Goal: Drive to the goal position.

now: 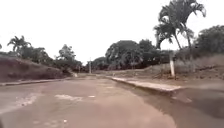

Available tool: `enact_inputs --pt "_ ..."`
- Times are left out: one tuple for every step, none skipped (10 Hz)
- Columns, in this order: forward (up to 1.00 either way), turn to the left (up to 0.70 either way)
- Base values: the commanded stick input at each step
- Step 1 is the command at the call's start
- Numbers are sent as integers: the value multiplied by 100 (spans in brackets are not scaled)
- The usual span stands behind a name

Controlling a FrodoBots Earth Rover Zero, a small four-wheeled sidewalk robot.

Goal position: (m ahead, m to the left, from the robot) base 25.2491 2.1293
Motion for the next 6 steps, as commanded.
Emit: enact_inputs --pt "100 0" --pt "100 0" --pt "100 0" --pt "100 0" --pt "100 0" --pt "100 0"
